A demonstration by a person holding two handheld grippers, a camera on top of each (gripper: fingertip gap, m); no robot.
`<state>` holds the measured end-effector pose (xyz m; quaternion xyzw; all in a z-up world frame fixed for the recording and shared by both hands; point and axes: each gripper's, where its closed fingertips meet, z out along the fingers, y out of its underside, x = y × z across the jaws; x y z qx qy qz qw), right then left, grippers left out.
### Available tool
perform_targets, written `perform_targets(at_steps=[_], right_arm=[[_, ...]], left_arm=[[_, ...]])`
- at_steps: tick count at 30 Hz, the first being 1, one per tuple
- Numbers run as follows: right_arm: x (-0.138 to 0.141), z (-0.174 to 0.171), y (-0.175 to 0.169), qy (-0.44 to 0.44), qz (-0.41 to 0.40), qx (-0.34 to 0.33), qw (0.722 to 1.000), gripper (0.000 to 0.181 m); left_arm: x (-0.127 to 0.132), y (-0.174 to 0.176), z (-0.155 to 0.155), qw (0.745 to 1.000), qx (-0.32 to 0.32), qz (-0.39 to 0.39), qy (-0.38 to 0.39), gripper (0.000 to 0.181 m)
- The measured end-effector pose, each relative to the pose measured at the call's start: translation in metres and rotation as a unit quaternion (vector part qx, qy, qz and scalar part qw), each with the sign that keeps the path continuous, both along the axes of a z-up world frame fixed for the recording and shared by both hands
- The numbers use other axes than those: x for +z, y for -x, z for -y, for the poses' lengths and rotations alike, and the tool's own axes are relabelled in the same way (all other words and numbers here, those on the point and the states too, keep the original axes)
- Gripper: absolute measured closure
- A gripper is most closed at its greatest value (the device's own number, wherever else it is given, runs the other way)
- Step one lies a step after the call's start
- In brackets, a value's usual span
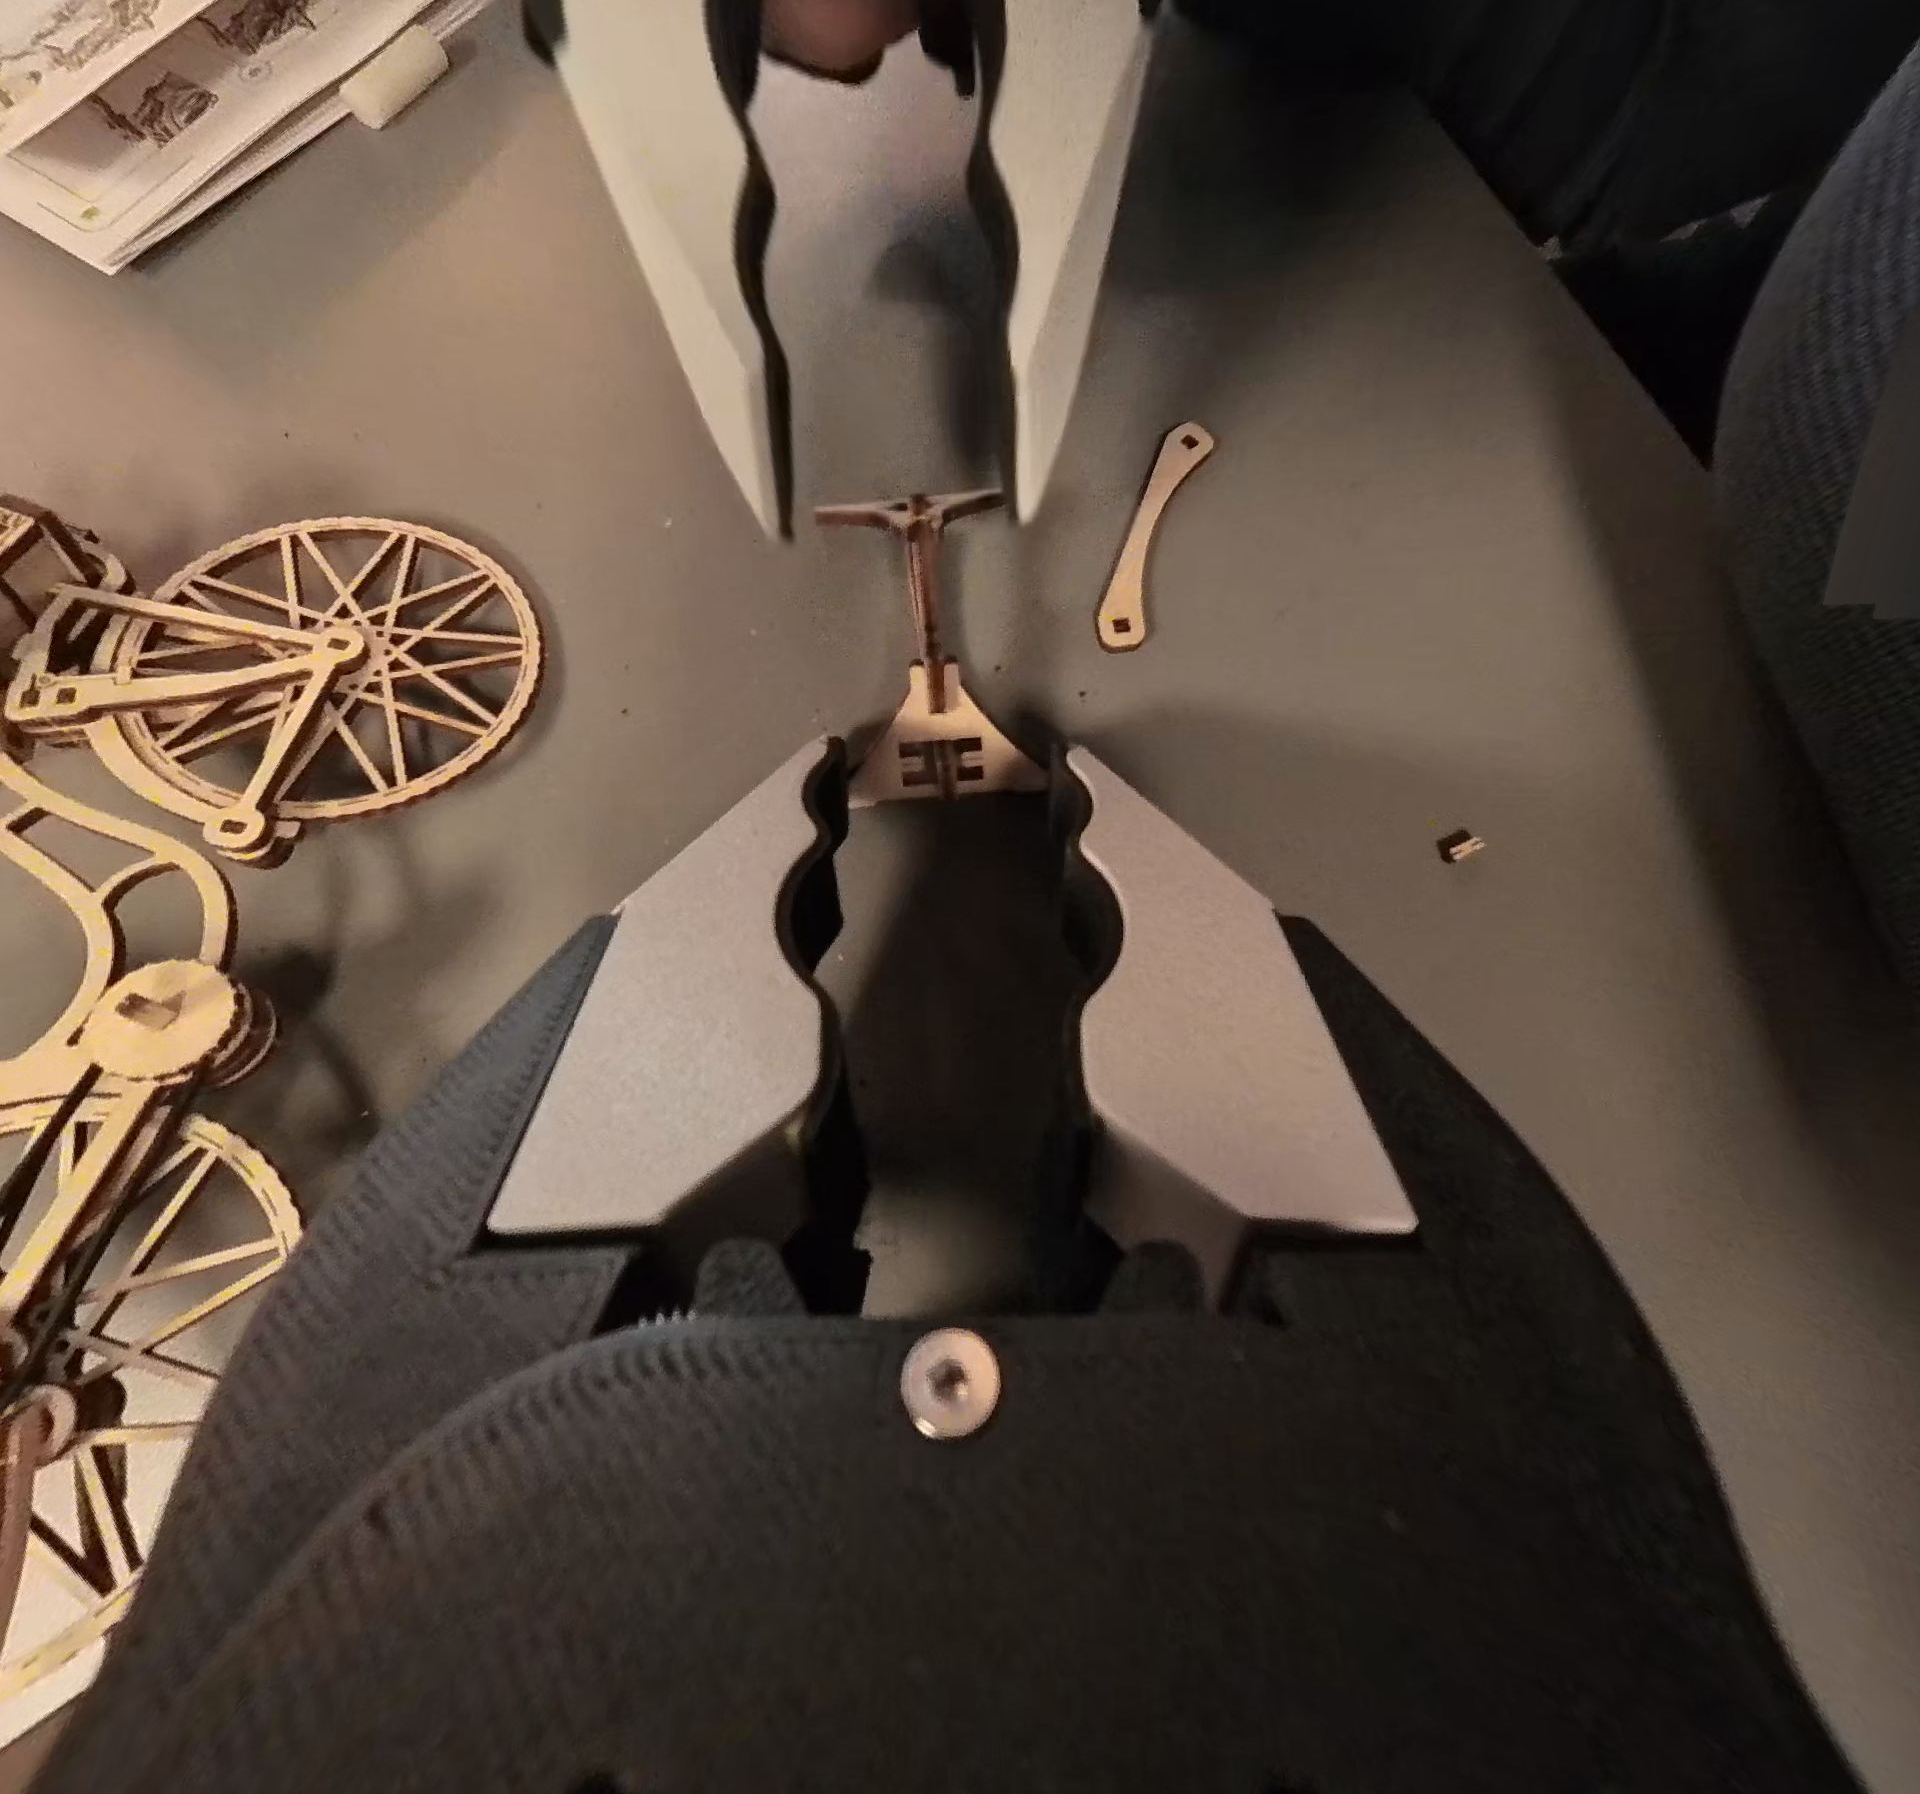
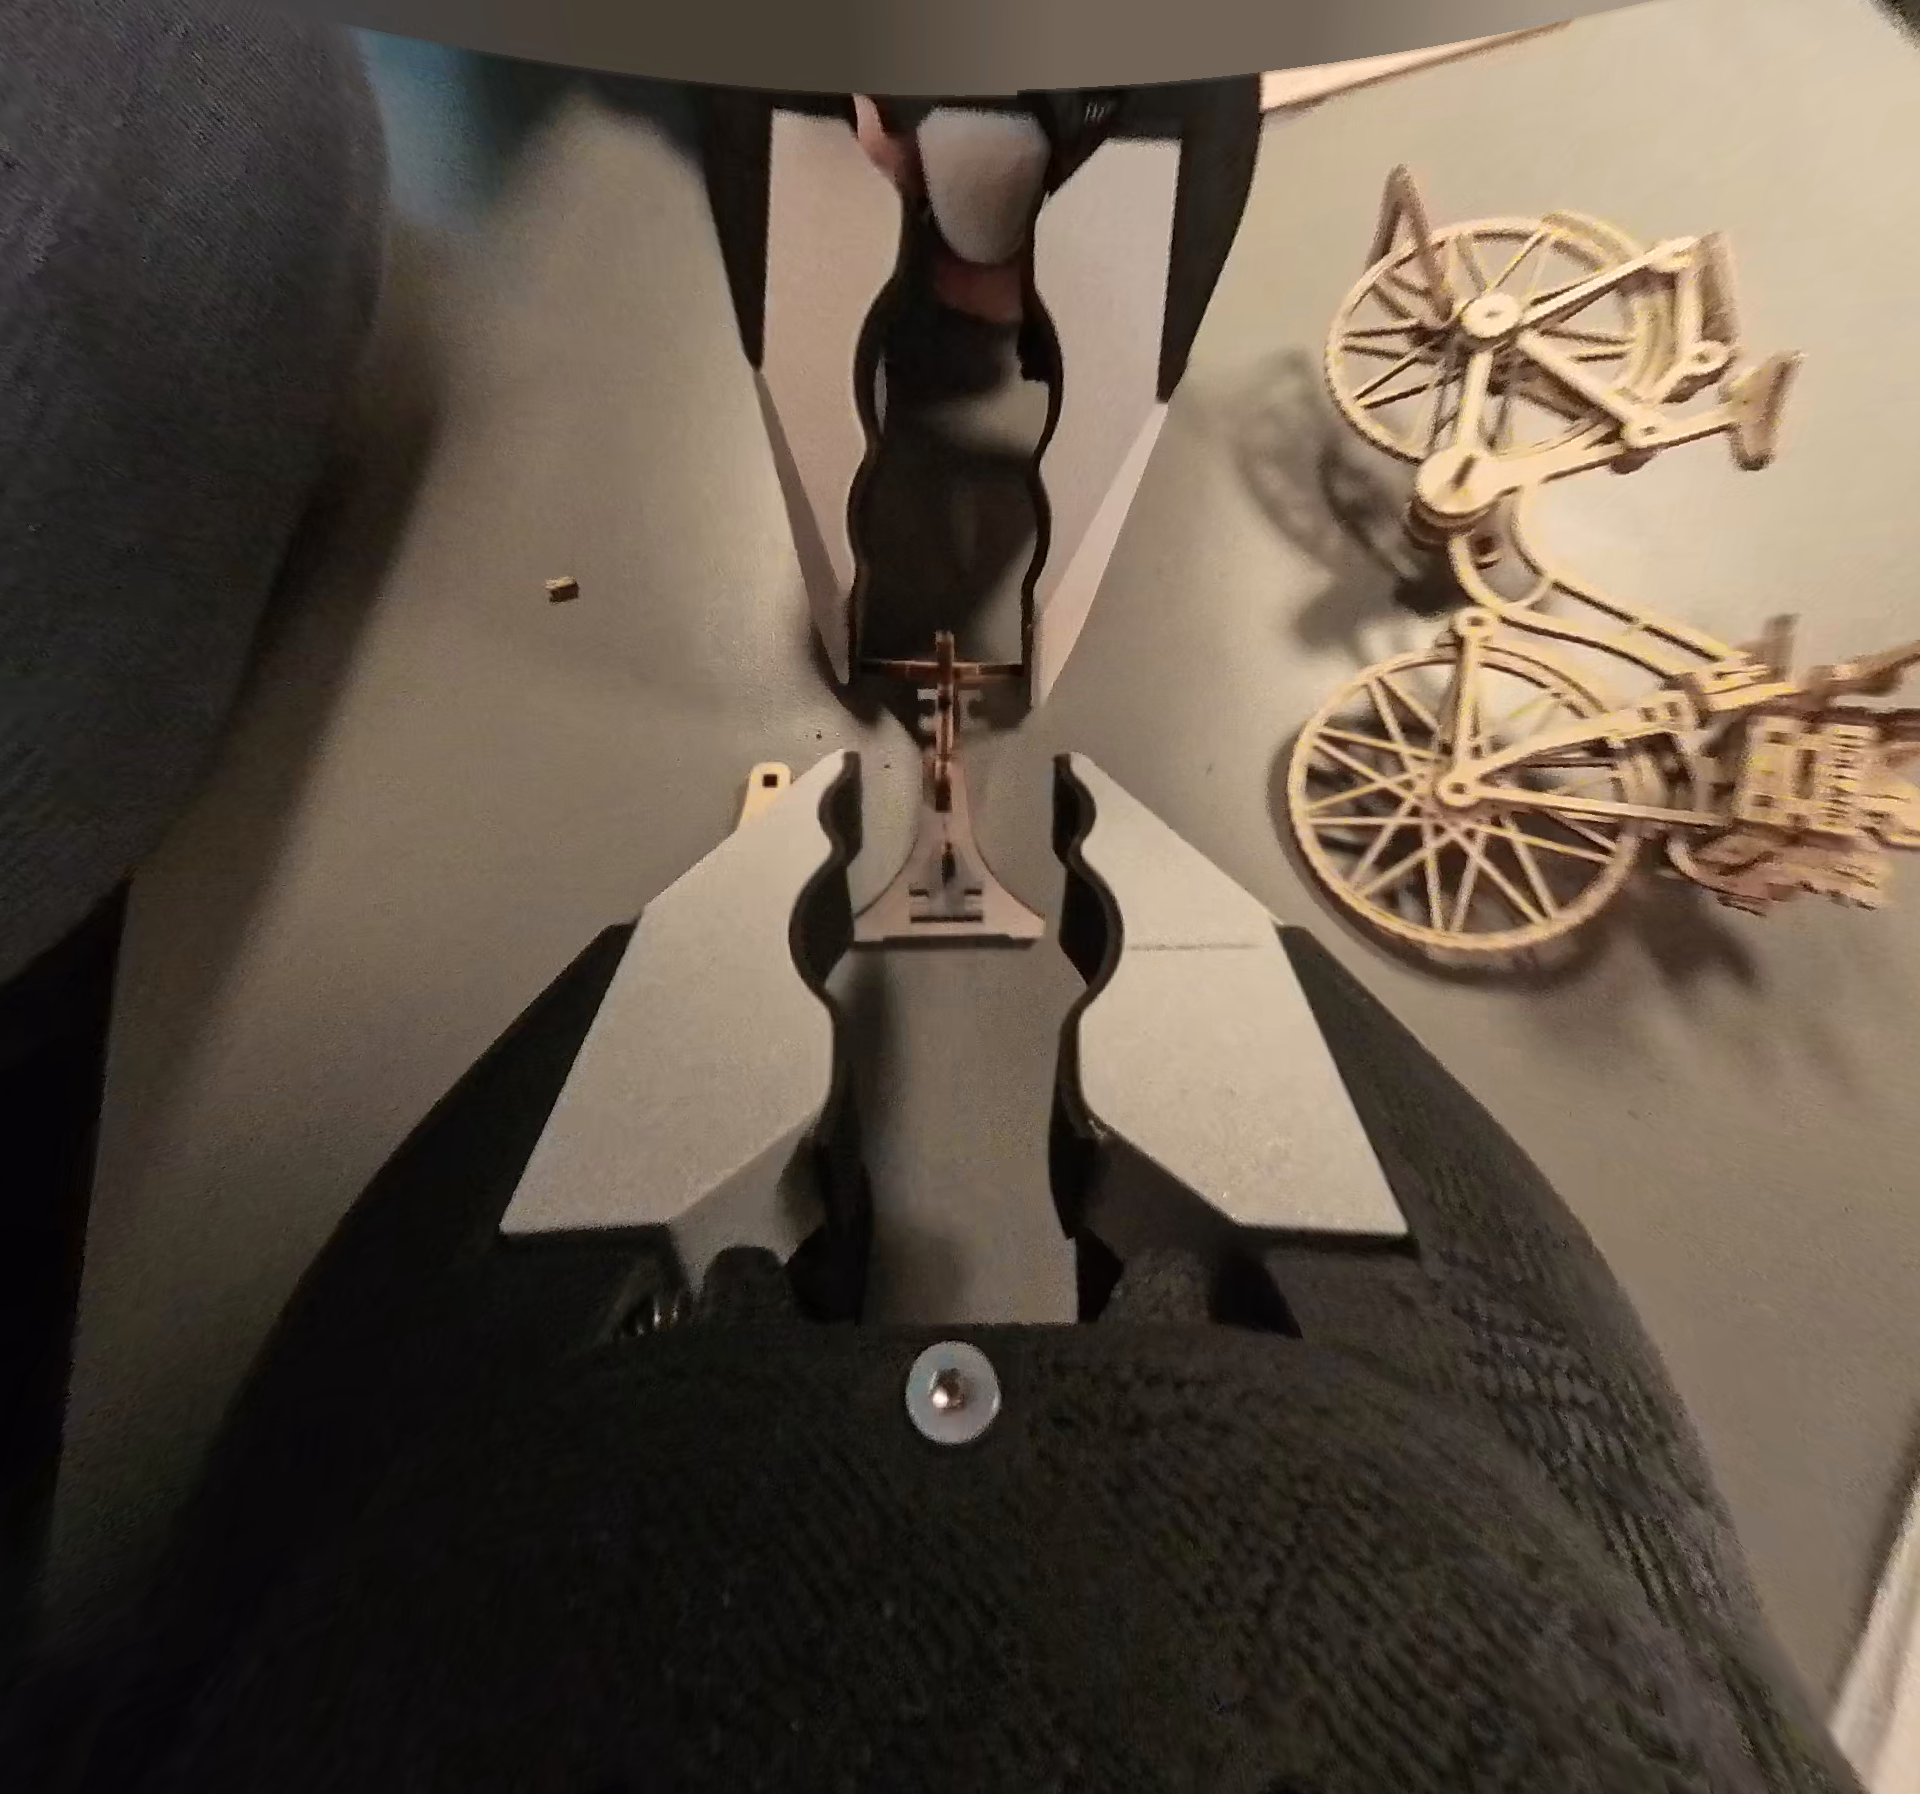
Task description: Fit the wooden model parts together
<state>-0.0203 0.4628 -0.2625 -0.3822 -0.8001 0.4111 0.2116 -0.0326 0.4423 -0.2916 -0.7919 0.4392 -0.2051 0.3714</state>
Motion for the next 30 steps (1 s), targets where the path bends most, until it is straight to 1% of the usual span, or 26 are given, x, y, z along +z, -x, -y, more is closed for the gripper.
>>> perform_targets(at_steps=[2, 4, 6, 8, 10, 12, 14, 17, 19, 20, 22, 25, 27, 30], right_arm=[[0.010, -0.006, -0.004, 0.010, -0.021, -0.006, 1.000, 0.147], [0.013, -0.010, -0.008, 0.014, -0.026, -0.008, 1.000, 0.148], [0.015, -0.018, -0.005, 0.014, -0.029, -0.025, 0.999, 0.155], [0.018, -0.024, 0.003, 0.032, -0.014, -0.036, 0.999, 0.162], [0.014, -0.019, 0.008, 0.060, 0.031, -0.012, 0.998, 0.165], [0.001, -0.013, 0.010, 0.064, 0.103, 0.028, 0.992, 0.169], [-0.010, -0.010, 0.012, 0.055, 0.166, 0.071, 0.982, 0.172], [-0.019, -0.009, 0.017, 0.044, 0.240, 0.122, 0.962, 0.173], [-0.024, -0.017, 0.018, 0.022, 0.274, 0.124, 0.953, 0.171], [-0.024, -0.022, 0.018, 0.012, 0.277, 0.115, 0.954, 0.169], [-0.015, -0.029, 0.019, 0.003, 0.246, 0.081, 0.966, 0.167], [0.007, -0.028, 0.011, -0.028, 0.147, 0.010, 0.989, 0.167], [0.012, -0.016, -0.001, -0.069, 0.087, -0.027, 0.993, 0.167], [0.004, 0.019, -0.016, -0.133, 0.026, -0.049, 0.990, 0.174]], left_arm=[[0.000, 0.000, 0.000, 1.000, 0.000, 0.001, 0.002, 0.142], [0.000, 0.000, 0.000, 1.000, 0.000, 0.001, 0.003, 0.142], [0.000, 0.000, 0.000, 1.000, 0.000, 0.001, 0.001, 0.142], [0.000, 0.000, 0.000, 1.000, 0.000, 0.000, -0.001, 0.142], [0.000, 0.000, 0.000, 1.000, 0.000, -0.001, -0.001, 0.142], [0.000, 0.000, 0.001, 1.000, 0.001, -0.001, -0.002, 0.142], [0.000, 0.000, 0.001, 1.000, 0.000, -0.001, -0.003, 0.143], [0.000, 0.000, 0.001, 1.000, 0.000, -0.002, -0.005, 0.143], [0.000, 0.000, 0.001, 1.000, 0.000, -0.002, -0.004, 0.143], [0.000, 0.000, 0.001, 1.000, 0.000, -0.002, -0.004, 0.143], [0.000, 0.000, 0.001, 1.000, 0.001, -0.001, -0.003, 0.143], [0.000, 0.000, 0.001, 1.000, 0.002, 0.000, 0.000, 0.143], [0.000, 0.000, 0.001, 1.000, 0.003, 0.001, 0.002, 0.143], [0.000, 0.001, 0.000, 1.000, 0.007, 0.001, 0.002, 0.143]])
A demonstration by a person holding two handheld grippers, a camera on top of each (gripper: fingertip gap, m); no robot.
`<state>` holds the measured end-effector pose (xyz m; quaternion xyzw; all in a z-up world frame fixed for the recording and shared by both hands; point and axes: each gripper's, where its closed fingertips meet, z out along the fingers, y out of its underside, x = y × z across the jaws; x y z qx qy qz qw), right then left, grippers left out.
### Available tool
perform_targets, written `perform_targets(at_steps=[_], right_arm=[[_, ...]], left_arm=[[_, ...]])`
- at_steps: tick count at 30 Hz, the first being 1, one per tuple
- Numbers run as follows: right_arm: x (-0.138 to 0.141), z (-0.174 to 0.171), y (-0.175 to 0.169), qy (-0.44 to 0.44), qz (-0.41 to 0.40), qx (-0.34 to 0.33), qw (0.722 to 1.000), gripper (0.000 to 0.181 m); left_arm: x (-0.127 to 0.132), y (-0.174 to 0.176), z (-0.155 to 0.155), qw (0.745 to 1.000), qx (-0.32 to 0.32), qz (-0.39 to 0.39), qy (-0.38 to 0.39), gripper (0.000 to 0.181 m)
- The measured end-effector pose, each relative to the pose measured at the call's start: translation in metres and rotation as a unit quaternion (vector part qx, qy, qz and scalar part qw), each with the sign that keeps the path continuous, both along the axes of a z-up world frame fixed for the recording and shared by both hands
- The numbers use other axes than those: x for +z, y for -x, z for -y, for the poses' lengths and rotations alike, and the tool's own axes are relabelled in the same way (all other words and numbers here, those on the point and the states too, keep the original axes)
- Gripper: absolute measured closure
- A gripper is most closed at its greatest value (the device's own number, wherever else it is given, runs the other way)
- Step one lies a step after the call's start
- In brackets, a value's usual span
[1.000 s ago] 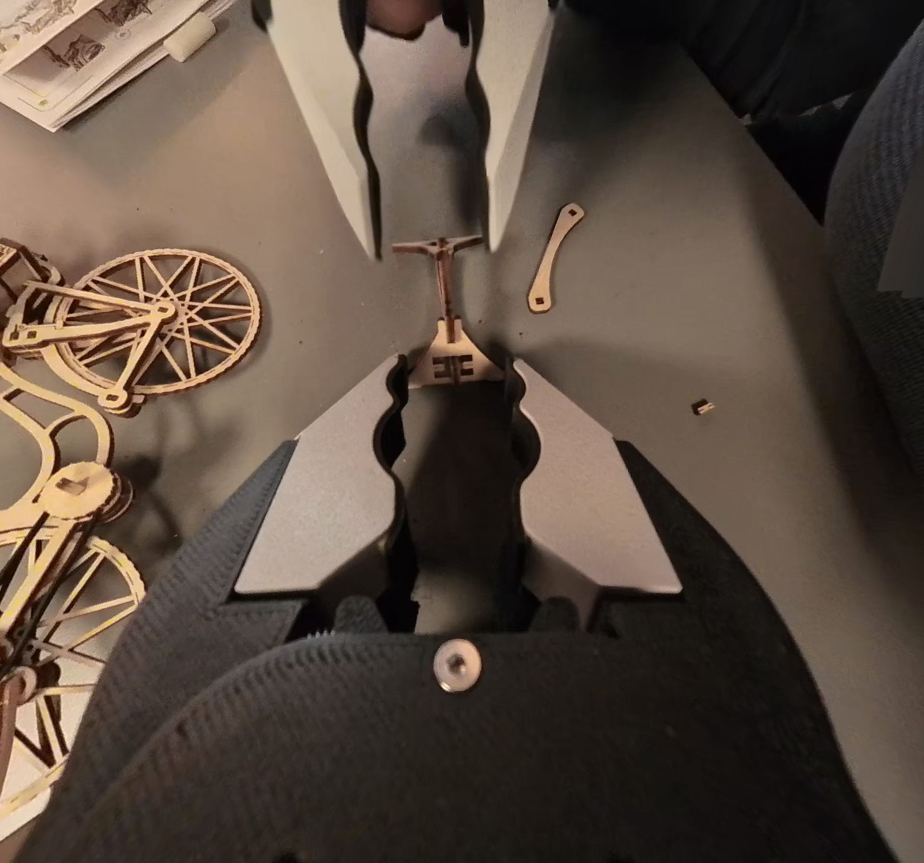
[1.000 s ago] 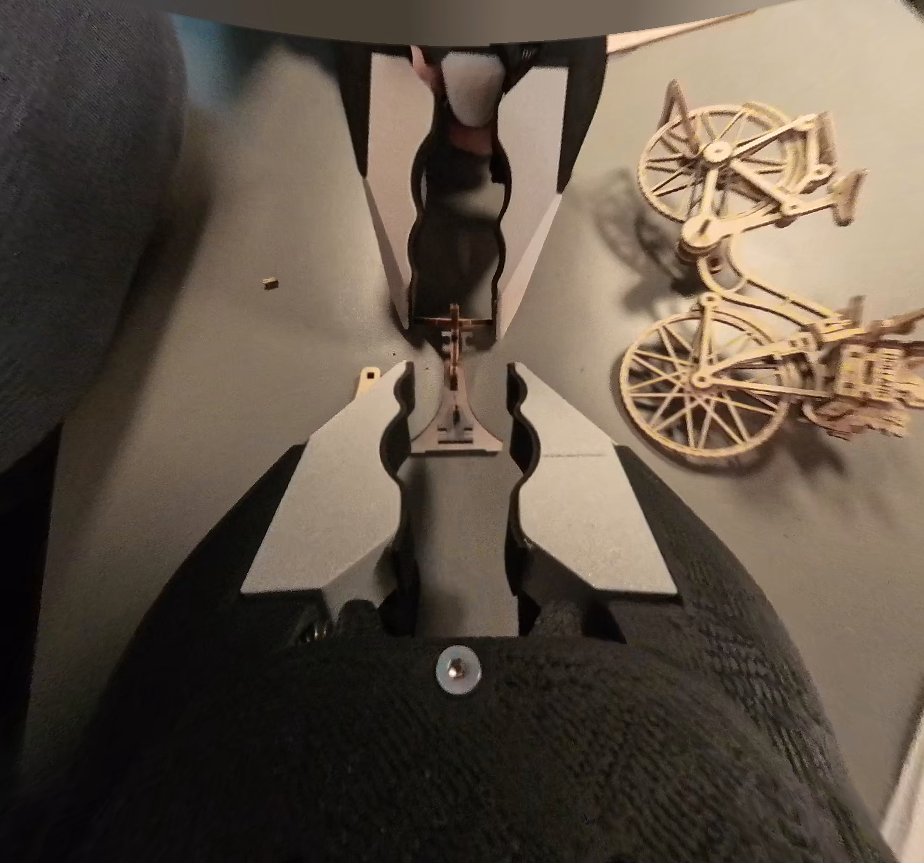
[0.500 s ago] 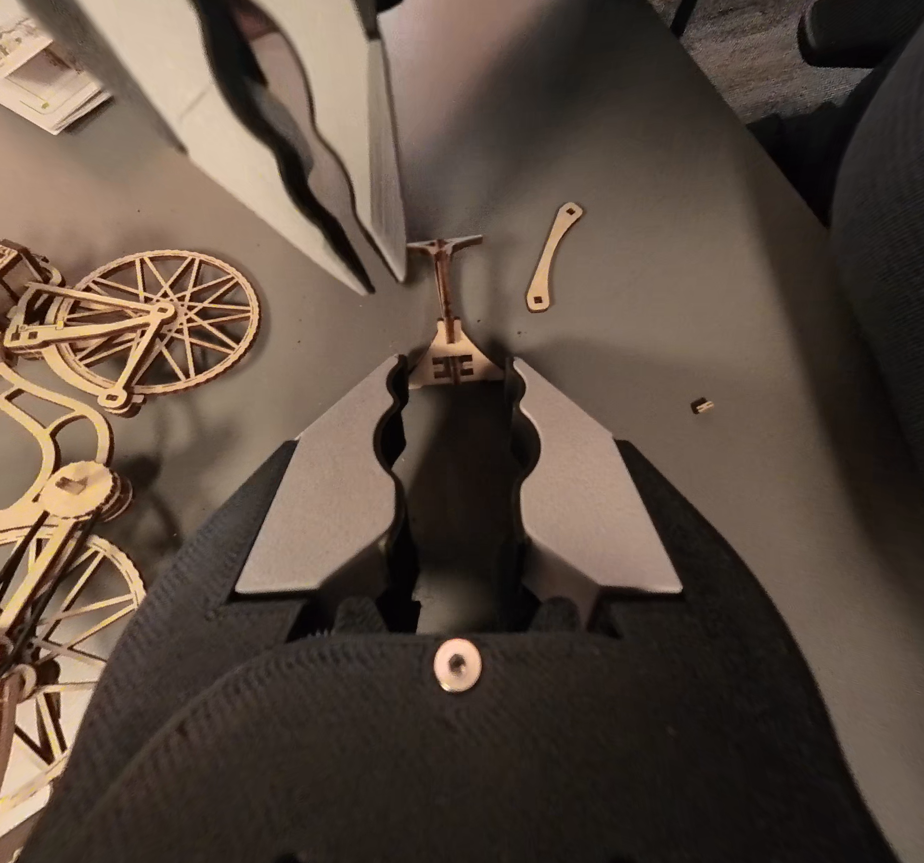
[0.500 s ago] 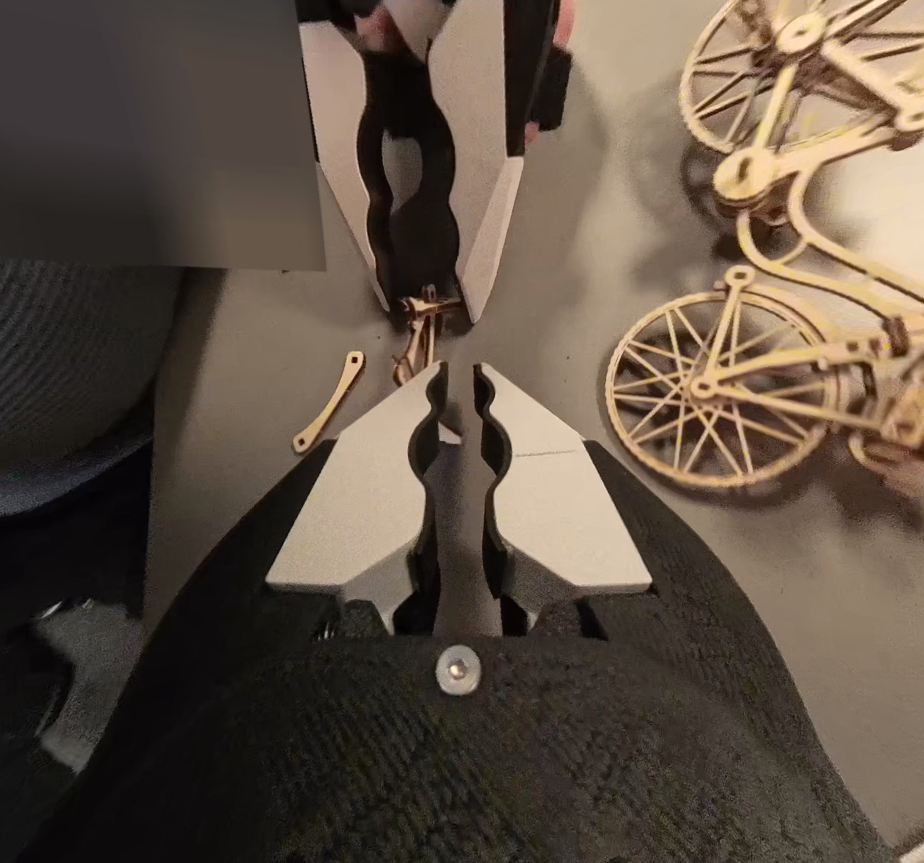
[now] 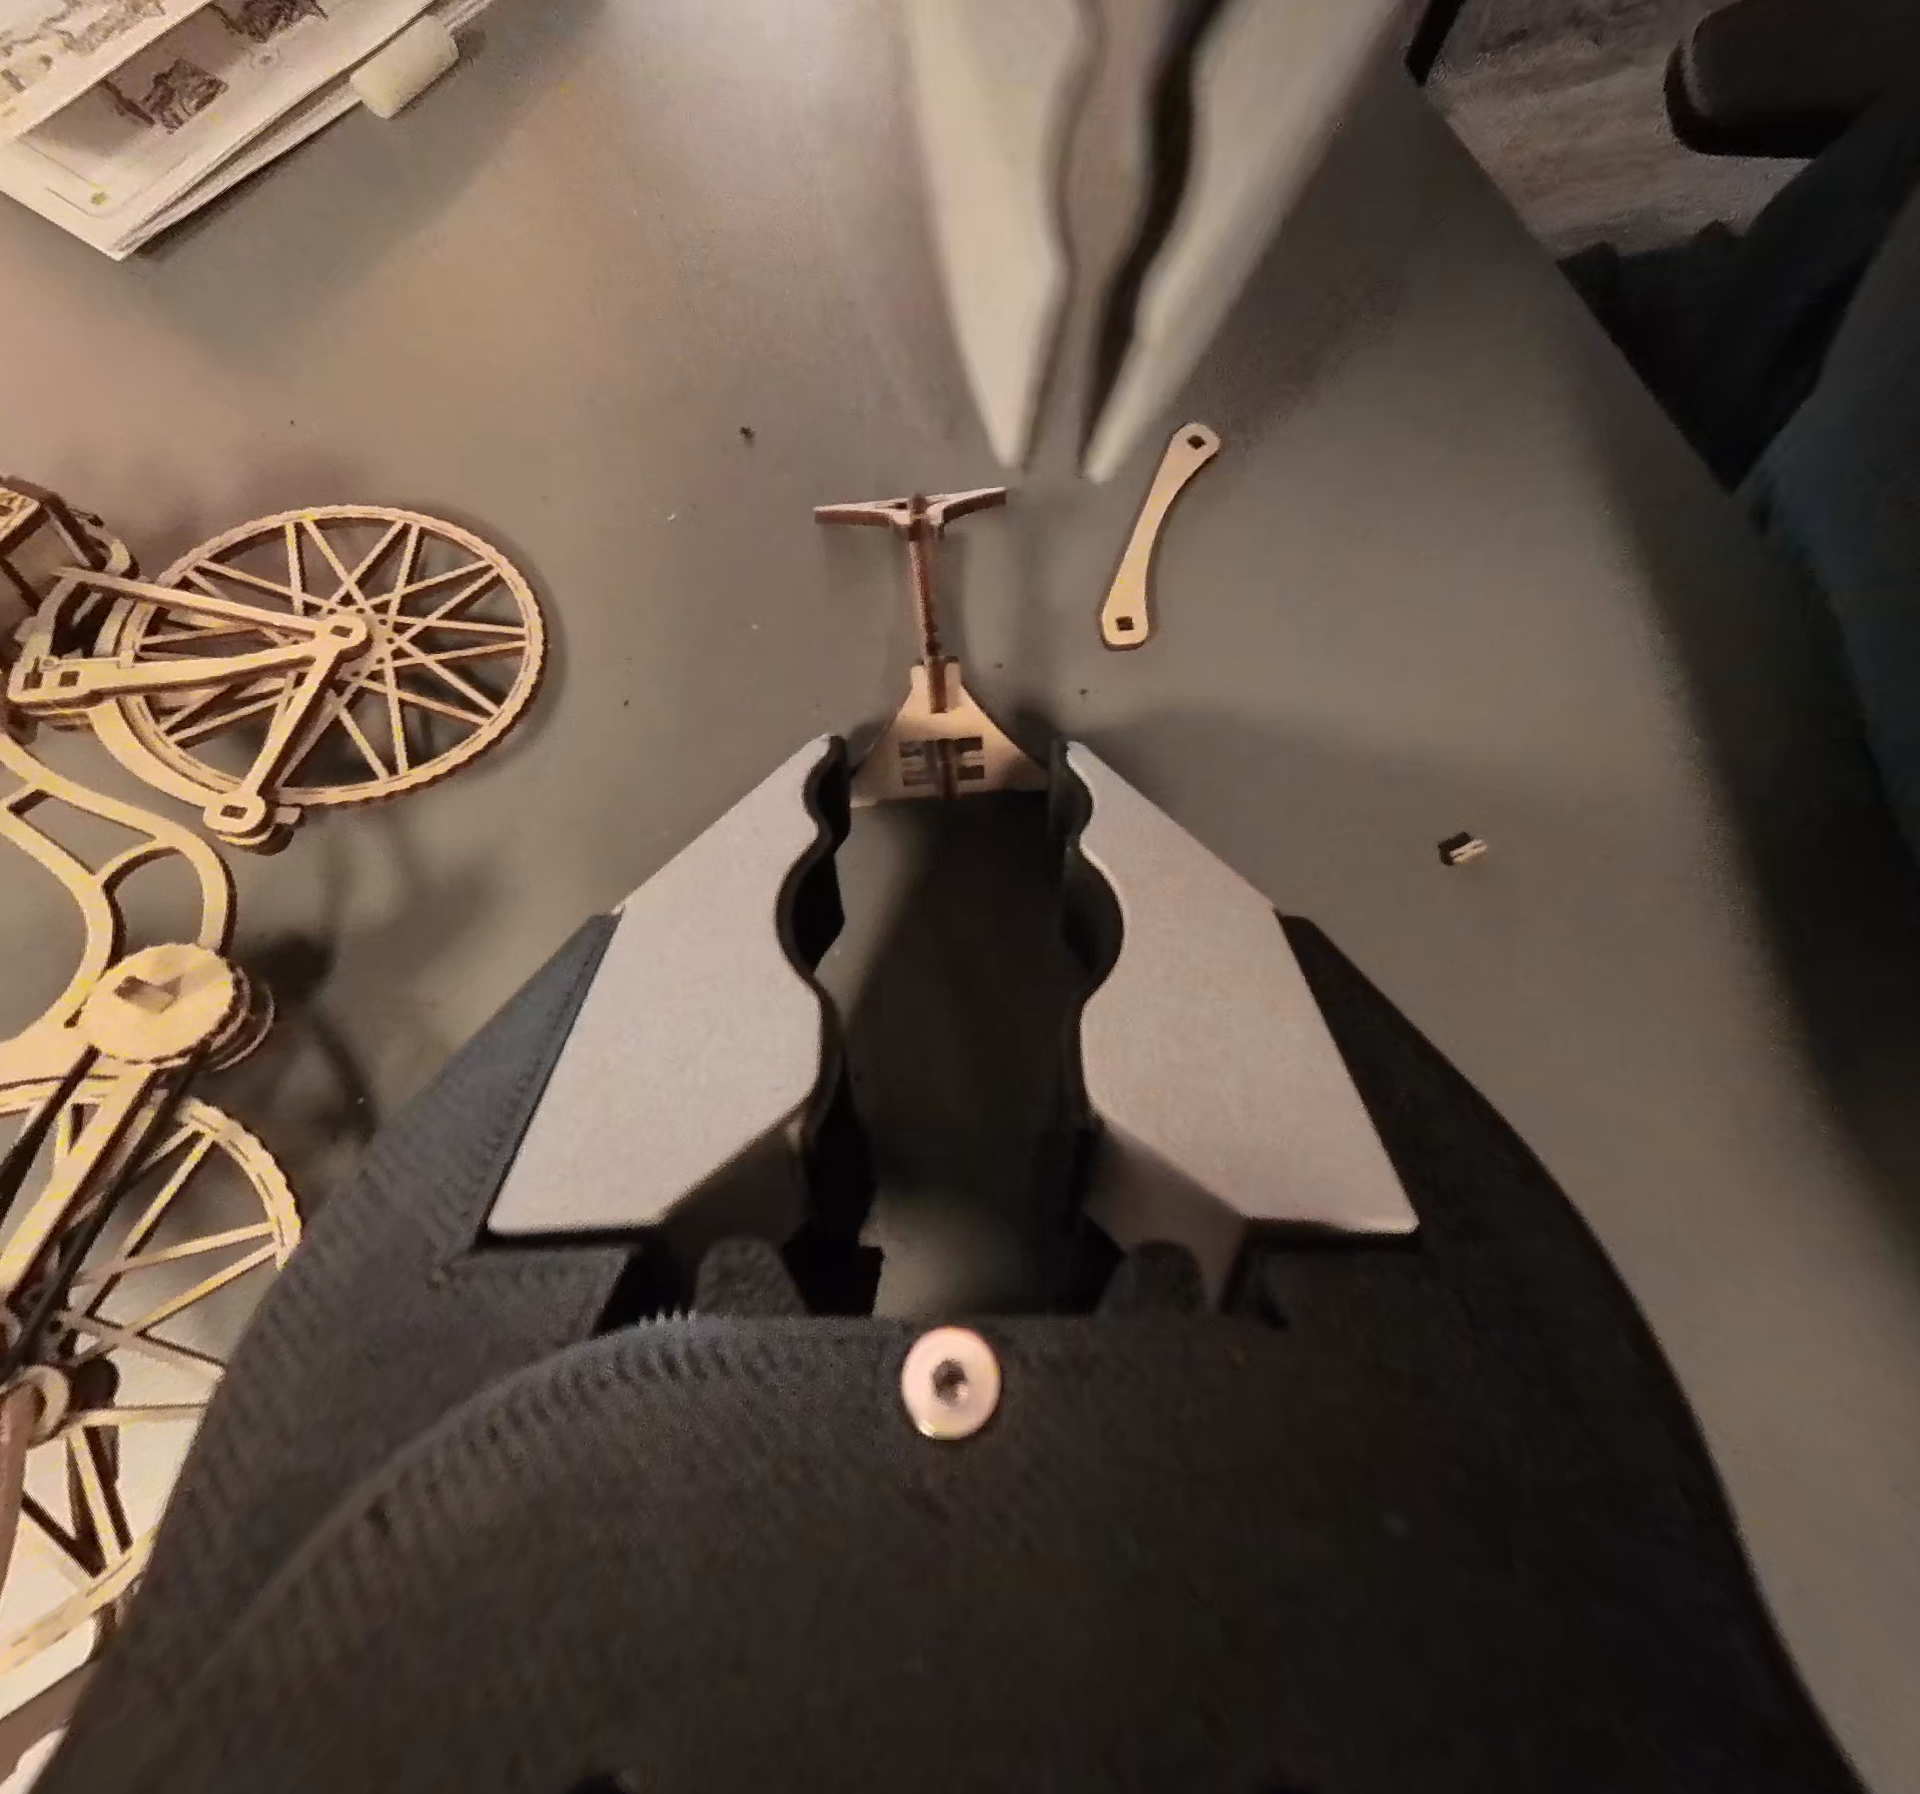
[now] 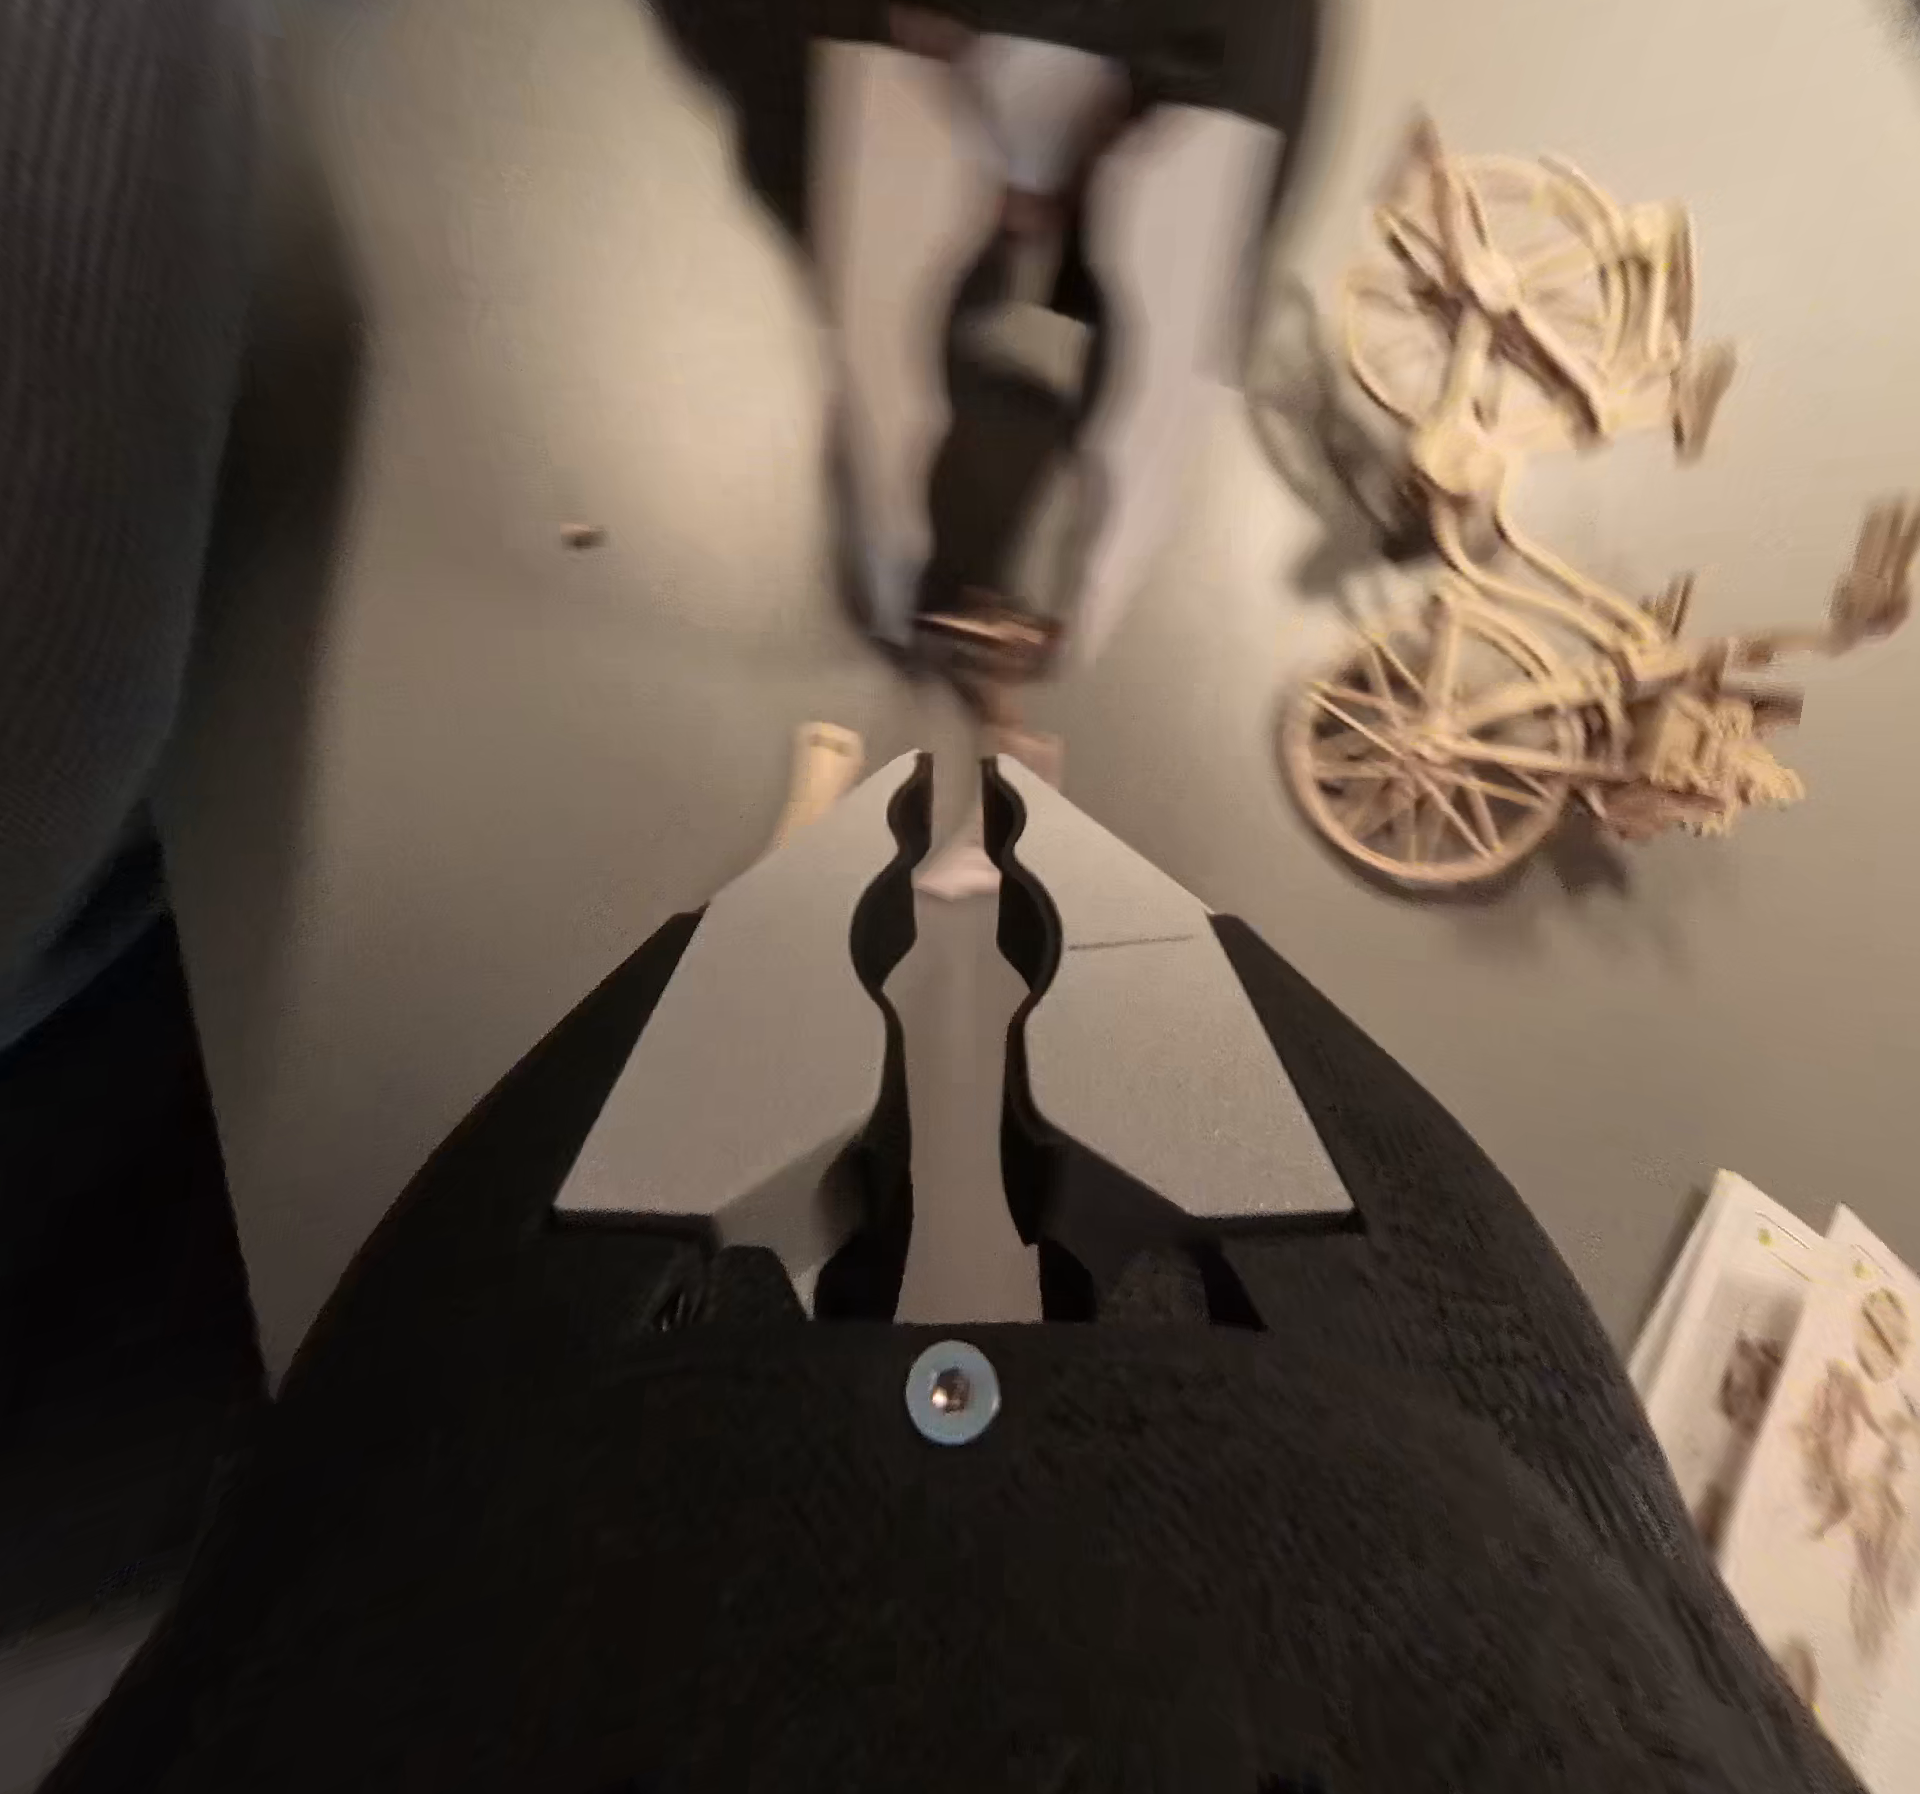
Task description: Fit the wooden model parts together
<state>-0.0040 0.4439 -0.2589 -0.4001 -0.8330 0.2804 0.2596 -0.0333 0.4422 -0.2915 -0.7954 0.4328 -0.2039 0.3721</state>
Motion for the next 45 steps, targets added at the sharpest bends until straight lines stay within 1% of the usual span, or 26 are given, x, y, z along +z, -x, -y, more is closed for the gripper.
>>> perform_targets(at_steps=[2, 4, 5, 7, 9, 11, 15, 20, 22, 25, 28, 30, 32, 35, 36, 38, 41, 45], right_arm=[[-0.007, 0.014, 0.003, -0.048, -0.043, -0.031, 0.997, 0.174], [-0.011, 0.015, 0.009, -0.125, -0.082, -0.075, 0.986, 0.175], [-0.013, 0.012, 0.012, -0.165, -0.092, -0.092, 0.978, 0.176], [-0.022, 0.007, 0.015, -0.221, -0.078, -0.114, 0.966, 0.175], [-0.027, 0.003, 0.018, -0.241, -0.063, -0.136, 0.959, 0.175], [-0.026, 0.000, 0.022, -0.252, -0.058, -0.151, 0.954, 0.172], [-0.026, -0.002, 0.027, -0.274, -0.037, -0.158, 0.948, 0.172], [-0.028, 0.000, 0.031, -0.211, -0.012, -0.184, 0.960, 0.172], [-0.028, 0.001, 0.032, -0.200, -0.007, -0.190, 0.961, 0.174], [-0.028, 0.001, 0.031, -0.224, -0.007, -0.188, 0.956, 0.173], [-0.025, 0.005, 0.027, -0.241, -0.009, -0.180, 0.954, 0.169], [-0.022, 0.009, 0.023, -0.206, -0.017, -0.177, 0.962, 0.167], [-0.015, 0.005, 0.018, -0.150, -0.034, -0.179, 0.972, 0.164], [-0.006, -0.004, 0.007, -0.064, -0.056, -0.153, 0.984, 0.142], [-0.007, -0.010, 0.003, -0.044, -0.054, -0.150, 0.986, 0.139], [-0.013, -0.020, -0.002, -0.011, -0.039, -0.143, 0.989, 0.137], [-0.025, -0.022, -0.004, 0.044, -0.002, -0.121, 0.992, 0.139], [-0.028, -0.022, 0.000, 0.088, 0.004, -0.098, 0.991, 0.146]], left_arm=[[0.000, 0.001, -0.001, 1.000, 0.005, 0.001, 0.002, 0.143], [0.000, 0.001, -0.001, 1.000, 0.008, 0.002, 0.003, 0.143], [0.000, 0.001, -0.001, 1.000, 0.010, 0.002, 0.003, 0.143], [0.000, 0.002, 0.000, 1.000, 0.012, 0.002, 0.003, 0.143], [0.000, 0.002, 0.001, 1.000, 0.013, 0.002, 0.004, 0.143], [0.000, 0.002, 0.001, 1.000, 0.013, 0.002, 0.004, 0.143], [0.000, 0.003, 0.001, 1.000, 0.013, 0.002, 0.004, 0.143], [0.000, 0.003, 0.001, 1.000, 0.013, 0.002, 0.004, 0.143], [0.000, 0.003, 0.001, 1.000, 0.013, 0.002, 0.004, 0.143], [0.000, 0.003, 0.001, 1.000, 0.013, 0.002, 0.004, 0.143], [0.000, 0.003, 0.001, 1.000, 0.013, 0.003, 0.005, 0.143], [0.000, 0.003, 0.001, 1.000, 0.013, 0.003, 0.006, 0.143], [0.000, 0.003, 0.001, 1.000, 0.013, 0.004, 0.007, 0.143], [0.000, 0.002, 0.002, 1.000, 0.011, 0.006, 0.009, 0.143], [0.000, 0.002, 0.002, 1.000, 0.010, 0.006, 0.010, 0.143], [0.000, 0.002, 0.003, 1.000, 0.008, 0.007, 0.011, 0.143], [0.000, 0.002, 0.003, 1.000, 0.007, 0.007, 0.011, 0.143], [0.000, 0.001, 0.003, 1.000, 0.005, 0.007, 0.012, 0.143]])
